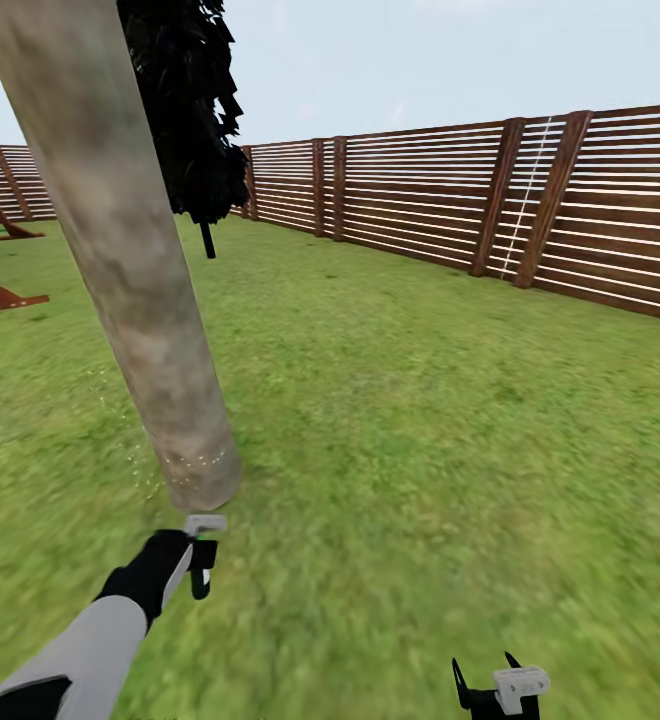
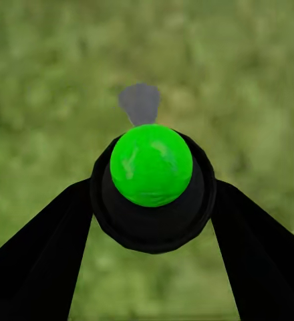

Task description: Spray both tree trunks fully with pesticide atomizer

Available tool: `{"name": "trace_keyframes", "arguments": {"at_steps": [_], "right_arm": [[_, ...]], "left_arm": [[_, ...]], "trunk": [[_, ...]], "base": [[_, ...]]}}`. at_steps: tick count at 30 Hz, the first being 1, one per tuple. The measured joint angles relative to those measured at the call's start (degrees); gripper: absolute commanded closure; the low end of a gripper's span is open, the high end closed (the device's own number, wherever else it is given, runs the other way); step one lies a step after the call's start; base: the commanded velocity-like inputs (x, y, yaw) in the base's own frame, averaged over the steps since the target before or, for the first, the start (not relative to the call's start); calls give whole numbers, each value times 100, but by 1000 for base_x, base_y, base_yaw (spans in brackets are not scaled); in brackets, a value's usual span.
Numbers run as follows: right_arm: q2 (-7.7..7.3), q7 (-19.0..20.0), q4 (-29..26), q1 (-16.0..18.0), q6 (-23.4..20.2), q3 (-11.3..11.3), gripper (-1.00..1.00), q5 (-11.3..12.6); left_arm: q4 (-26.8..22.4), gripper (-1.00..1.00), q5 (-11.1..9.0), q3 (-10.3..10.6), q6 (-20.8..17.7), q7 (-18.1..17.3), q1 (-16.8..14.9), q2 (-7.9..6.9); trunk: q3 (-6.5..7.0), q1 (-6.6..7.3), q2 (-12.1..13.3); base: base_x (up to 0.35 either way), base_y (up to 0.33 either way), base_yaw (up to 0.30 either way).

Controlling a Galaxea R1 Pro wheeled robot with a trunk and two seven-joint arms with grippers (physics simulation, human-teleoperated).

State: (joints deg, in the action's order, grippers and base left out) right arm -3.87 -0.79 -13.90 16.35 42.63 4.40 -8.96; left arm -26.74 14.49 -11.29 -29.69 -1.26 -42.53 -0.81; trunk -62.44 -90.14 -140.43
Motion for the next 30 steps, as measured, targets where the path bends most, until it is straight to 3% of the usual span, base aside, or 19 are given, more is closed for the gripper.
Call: {"name": "trace_keyframes", "arguments": {"at_steps": [2,4,6,9,11,12,14,16,21,24,27,30], "right_arm": [[0,0,1,0,0,0,-100,0],[0,0,1,0,0,0,-100,0],[0,0,1,0,0,0,-100,0],[0,0,1,0,0,0,-100,0],[0,0,1,-1,0,0,-100,0],[0,0,1,0,0,1,-100,1],[0,0,1,-1,0,1,-100,1],[0,0,1,0,-1,1,-100,1],[0,0,5,0,-5,0,-100,0],[0,2,9,0,-7,-5,-100,-4],[0,7,10,0,-9,-8,-100,-8],[0,7,10,0,-9,-3,-100,-9]], "left_arm": [[-9,100,31,56,-23,-55,-1,-73],[-15,100,64,70,-32,-172,-12,-295],[-16,100,68,74,-33,-505,-30,-583],[-15,100,45,75,-35,-913,-41,-815],[-21,100,14,122,-41,-995,-43,-785],[-23,100,6,241,-46,-1002,-55,-738],[-29,100,-11,442,-56,-1006,-71,-584],[-39,100,-3,504,-58,-987,-128,-371],[-398,100,30,484,-101,-977,-149,-414],[-957,100,19,512,-676,-978,-148,-347],[-1735,100,0,521,-1224,-982,-146,-118],[-1992,100,54,508,-1387,-994,-150,-149]], "trunk": [[0,0,0],[0,0,0],[0,0,0],[0,0,0],[0,0,0],[0,0,0],[0,0,0],[0,0,0],[0,0,0],[1,0,0],[0,0,0],[0,0,0]], "base": [[0,0,7],[0,0,2],[0,0,0],[0,0,0],[0,0,126],[0,0,239],[0,0,264],[-8,0,130],[-177,50,16],[-20,5,0],[-2,0,0],[0,0,0]]}}
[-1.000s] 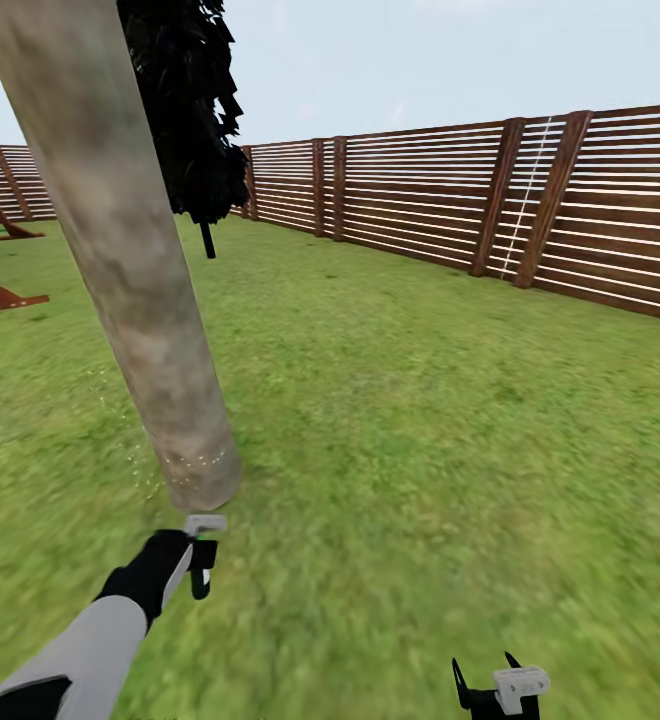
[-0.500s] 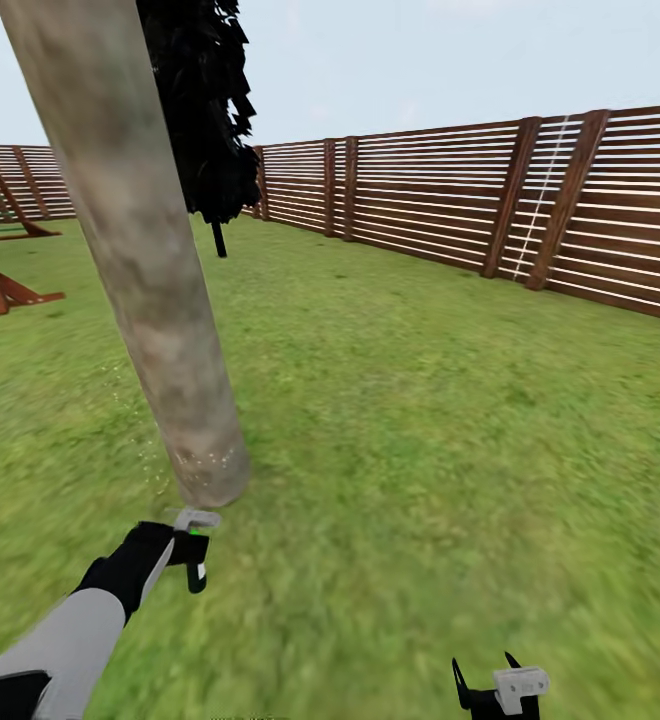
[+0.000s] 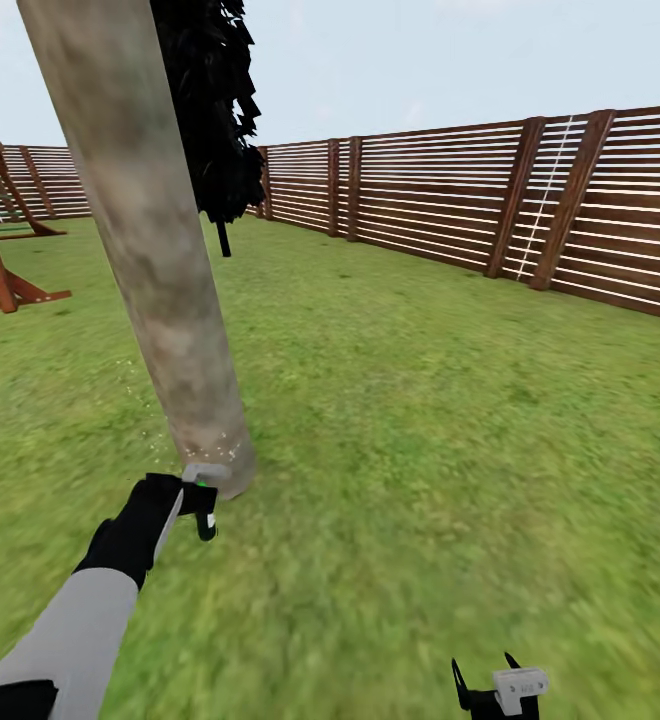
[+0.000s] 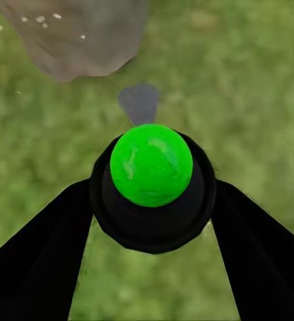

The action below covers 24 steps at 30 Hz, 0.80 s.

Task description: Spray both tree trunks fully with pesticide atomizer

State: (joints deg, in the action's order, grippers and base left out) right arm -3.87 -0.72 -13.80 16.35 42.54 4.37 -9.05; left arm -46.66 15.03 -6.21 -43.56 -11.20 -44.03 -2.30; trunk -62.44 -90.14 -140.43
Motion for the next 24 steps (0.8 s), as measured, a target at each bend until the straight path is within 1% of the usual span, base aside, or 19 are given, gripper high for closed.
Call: {"name": "trace_keyframes", "arguments": {"at_steps": [1,3,4,5,7,8,9,10,11,12,13,15,16,18,19,20,21,22,24], "right_arm": [[0,-1,0,-2,1,-2,-100,0],[0,-1,0,0,0,-2,-100,0],[0,-2,0,0,0,-1,-100,0],[0,-1,0,0,0,-3,-100,0],[0,0,0,0,0,-5,-100,0],[0,0,0,0,1,-6,-100,0],[0,-1,0,0,1,-6,-100,0],[0,0,0,0,0,-3,-100,0],[0,1,0,0,0,-1,-100,0],[0,0,0,0,0,-3,-100,0],[0,0,0,-1,0,-3,-100,0],[0,1,0,-2,0,-3,-100,0],[0,1,0,-1,0,-3,-100,0],[0,1,0,-2,0,-3,-100,0],[0,1,0,-1,0,-3,-100,0],[0,1,0,0,0,-5,-100,0],[0,1,0,0,0,-4,-100,0],[0,1,0,0,0,-4,-100,0],[0,1,0,0,0,-2,-100,6]], "left_arm": [[-21,100,28,-24,-8,-10,3,-81],[-32,100,10,-41,-16,-15,9,-324],[-34,100,-15,-44,-21,-26,13,-415],[-43,100,-51,-41,-26,-76,15,-465],[-297,100,-90,0,-65,-127,50,-393],[-487,100,-120,9,-333,-134,62,-249],[-624,100,-106,18,-535,-135,70,-148],[-866,100,-99,102,-717,-135,75,-67],[-1047,100,-91,245,-780,-135,77,-44],[-1139,100,-68,333,-828,-134,78,-40],[-1198,100,-62,392,-932,-135,79,-50],[-1233,100,-40,391,-1031,-181,79,-119],[-1237,100,-19,342,-1038,-251,79,-199],[-1239,100,-24,175,-1040,-421,78,-437],[-1240,100,-42,110,-1036,-581,78,-548],[-1246,100,-67,71,-1022,-783,79,-625],[-1315,100,-102,95,-1029,-852,79,-622],[-1392,100,-90,98,-1038,-875,83,-605],[-1532,100,-112,133,-1057,-894,82,-537]], "trunk": [[0,0,0],[0,0,0],[0,0,0],[0,0,0],[0,0,0],[0,0,0],[0,0,0],[0,0,0],[0,0,0],[0,0,0],[0,0,0],[0,0,0],[0,0,0],[0,0,0],[0,0,0],[0,0,0],[0,0,0],[0,0,0],[0,0,0]], "base": [[0,0,0],[0,0,0],[0,0,0],[0,0,0],[0,0,0],[0,0,0],[0,0,0],[0,0,0],[0,0,0],[0,0,0],[0,0,0],[0,0,0],[0,0,0],[0,0,0],[0,0,0],[0,0,0],[0,0,0],[0,0,0],[0,0,0]]}}
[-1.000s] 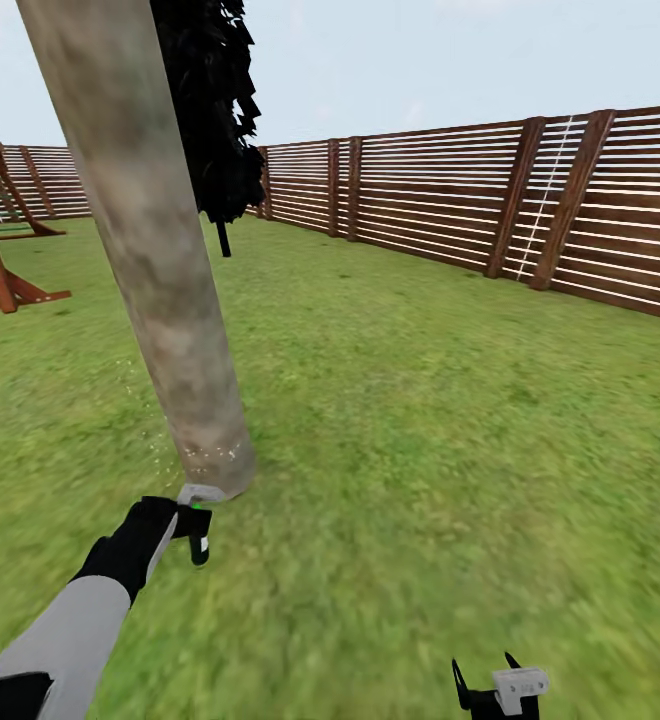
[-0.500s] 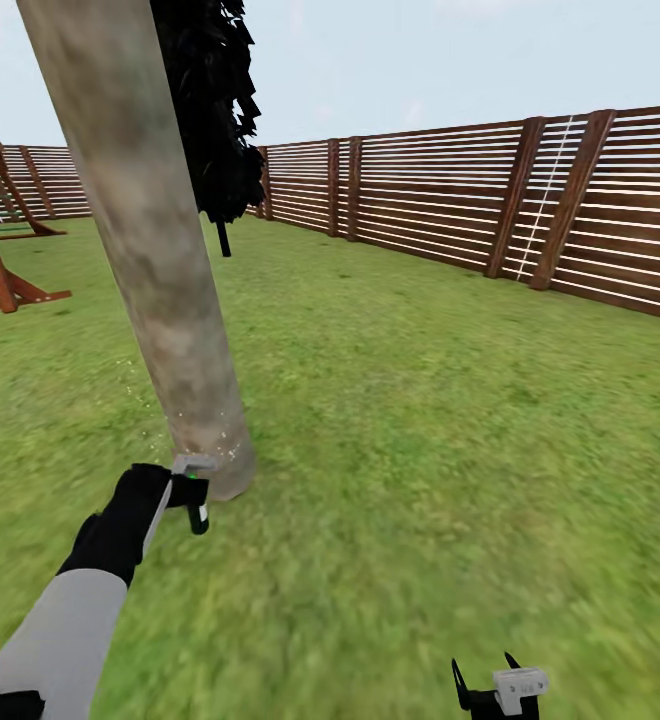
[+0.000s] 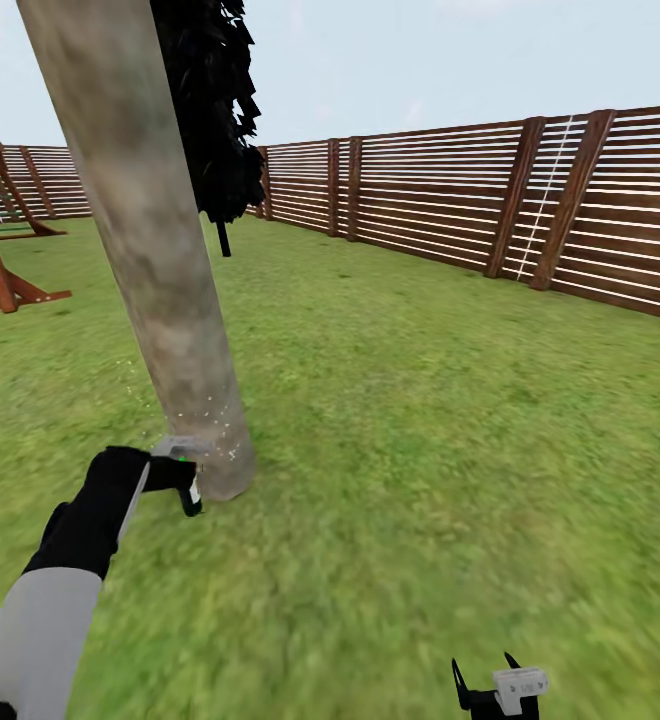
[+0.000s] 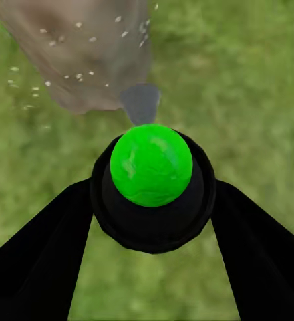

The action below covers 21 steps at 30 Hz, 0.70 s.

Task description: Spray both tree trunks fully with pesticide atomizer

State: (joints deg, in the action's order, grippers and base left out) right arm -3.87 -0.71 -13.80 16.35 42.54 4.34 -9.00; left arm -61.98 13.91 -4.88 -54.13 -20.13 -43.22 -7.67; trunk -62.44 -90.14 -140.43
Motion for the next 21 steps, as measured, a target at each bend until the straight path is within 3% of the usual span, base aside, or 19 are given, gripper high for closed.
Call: {"name": "trace_keyframes", "arguments": {"at_steps": [3,5,8,11,13,15,17,20,21], "right_arm": [[0,1,0,-1,0,-2,-100,1],[0,1,0,0,0,-3,-100,2],[0,0,0,0,0,-4,-100,-5],[0,1,0,0,0,-1,-100,-6],[0,1,0,0,0,-3,-100,-5],[0,1,0,0,0,-3,-100,-5],[0,1,0,-1,0,-1,-100,-5],[0,1,0,0,0,-2,-100,-5],[0,1,0,0,0,-3,-100,-6]], "left_arm": [[-110,100,5,231,-15,9,-11,285],[-118,100,64,255,-9,13,-27,320],[-121,100,137,150,-7,6,-37,124],[-124,100,121,-225,-67,-15,-39,-303],[-252,100,25,-223,-136,-16,-14,-289],[-520,100,-15,-2,-269,-12,-5,-212],[-736,100,-26,487,-354,4,-34,11],[-781,100,67,544,-351,11,-60,72],[-786,100,79,526,-353,6,-65,32]], "trunk": [[0,0,0],[0,0,0],[0,0,0],[0,0,0],[0,0,0],[0,0,0],[0,0,0],[0,0,0],[0,0,0]], "base": [[0,0,0],[0,0,0],[0,0,0],[0,0,0],[0,0,0],[-183,0,0],[-319,0,0],[-202,0,0],[-28,0,0]]}}
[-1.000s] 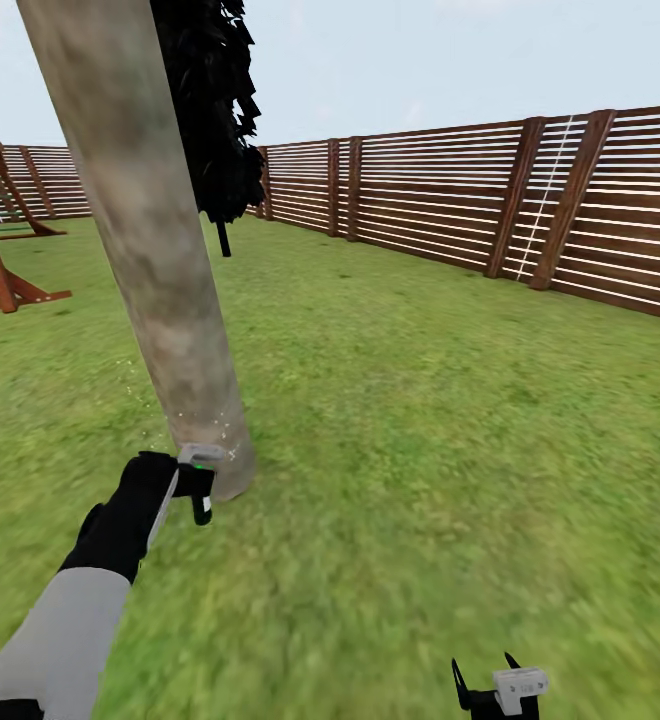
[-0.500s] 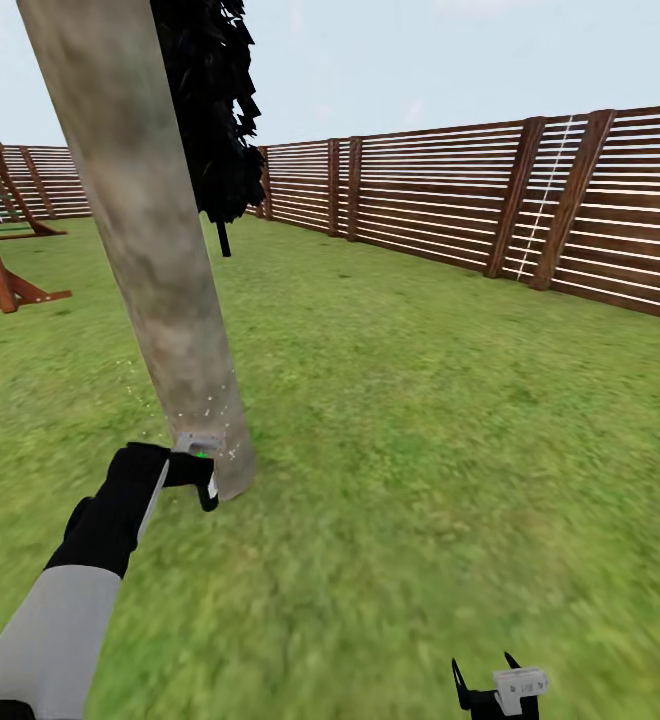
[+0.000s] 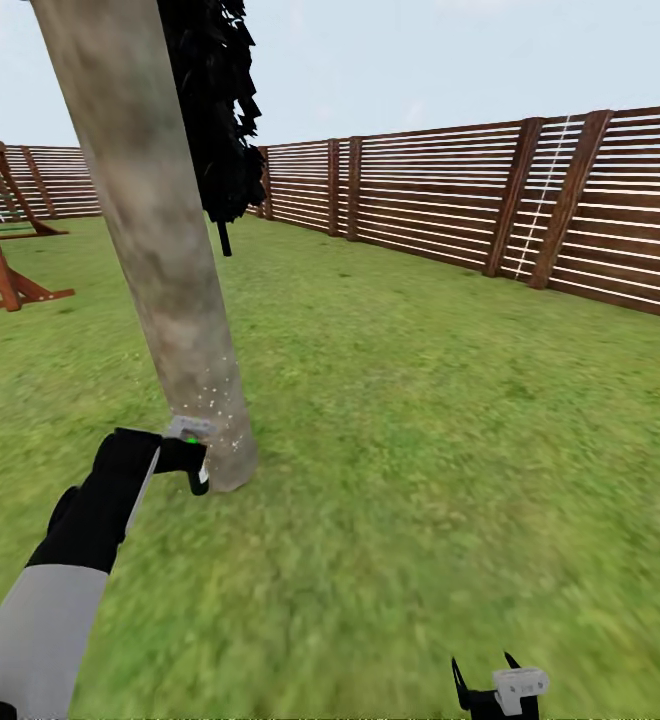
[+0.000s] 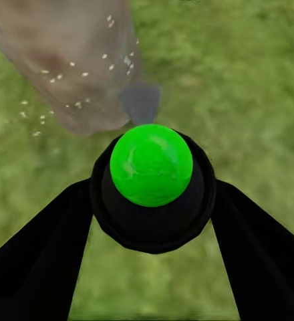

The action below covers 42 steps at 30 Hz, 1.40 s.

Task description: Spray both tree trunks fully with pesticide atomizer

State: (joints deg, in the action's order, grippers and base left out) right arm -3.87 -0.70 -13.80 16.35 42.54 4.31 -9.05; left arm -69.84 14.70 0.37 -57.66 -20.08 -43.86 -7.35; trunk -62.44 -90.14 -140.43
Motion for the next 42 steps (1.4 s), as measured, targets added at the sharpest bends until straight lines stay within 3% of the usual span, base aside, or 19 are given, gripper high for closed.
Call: {"name": "trace_keyframes", "arguments": {"at_steps": [1,5,6,8,11,13,14,17,19,21,25,26,29,31,34,39,42], "right_arm": [[0,0,0,0,0,0,-100,0],[0,0,0,-2,0,1,-100,0],[0,0,0,-1,0,0,-100,0],[0,0,0,-2,0,0,-100,0],[0,0,0,-1,0,0,-100,0],[0,-1,0,-2,0,0,-100,0],[0,0,0,-1,0,0,-100,0],[0,0,0,0,0,0,-100,0],[0,0,0,0,0,0,-100,0],[0,0,0,0,0,0,-100,0],[0,0,0,-1,0,0,-100,0],[0,0,0,0,0,0,-100,0],[0,0,0,-3,0,0,-100,0],[0,0,0,-3,0,-1,-100,0],[0,0,0,0,0,0,-100,0],[0,0,0,0,0,0,-100,0],[0,0,0,0,0,0,-100,0]], "left_arm": [[-2,100,0,-71,-2,-5,-5,-28],[-3,100,27,-862,-9,-17,-13,-67],[-3,100,-14,-891,-16,-18,-15,-66],[-3,100,-51,-821,-24,-20,-21,10],[-4,100,-69,-408,-78,-21,-233,93],[-3,100,-13,-364,-80,-18,-326,90],[-3,100,3,-373,-85,-16,-370,53],[18,100,59,-501,-81,-16,-428,-430],[46,100,-22,-515,-93,-18,-429,-536],[68,100,-68,-473,-101,-20,-426,-485],[84,100,-102,-224,-109,-22,-374,13],[90,100,-23,-224,-95,-18,-371,16],[105,100,17,-311,-89,-14,-372,-111],[282,100,97,-425,-76,-14,-395,-470],[636,100,-7,-447,-84,-18,-425,-770],[785,100,-65,-396,-84,-19,-432,-733],[792,100,-36,-427,-88,-18,-769,-803]], "trunk": [[0,0,0],[0,0,0],[0,0,0],[0,0,0],[0,0,0],[0,0,0],[0,0,0],[0,0,0],[0,0,0],[0,0,0],[0,0,0],[0,0,0],[0,0,0],[0,0,0],[0,0,0],[0,0,0],[1,1,0]], "base": [[-14,0,0],[-3,0,0],[0,0,0],[0,0,0],[0,0,0],[0,0,0],[0,0,0],[0,0,0],[0,0,0],[0,0,0],[0,0,0],[0,0,0],[0,0,0],[0,0,0],[0,0,0],[0,0,0],[0,0,0]]}}
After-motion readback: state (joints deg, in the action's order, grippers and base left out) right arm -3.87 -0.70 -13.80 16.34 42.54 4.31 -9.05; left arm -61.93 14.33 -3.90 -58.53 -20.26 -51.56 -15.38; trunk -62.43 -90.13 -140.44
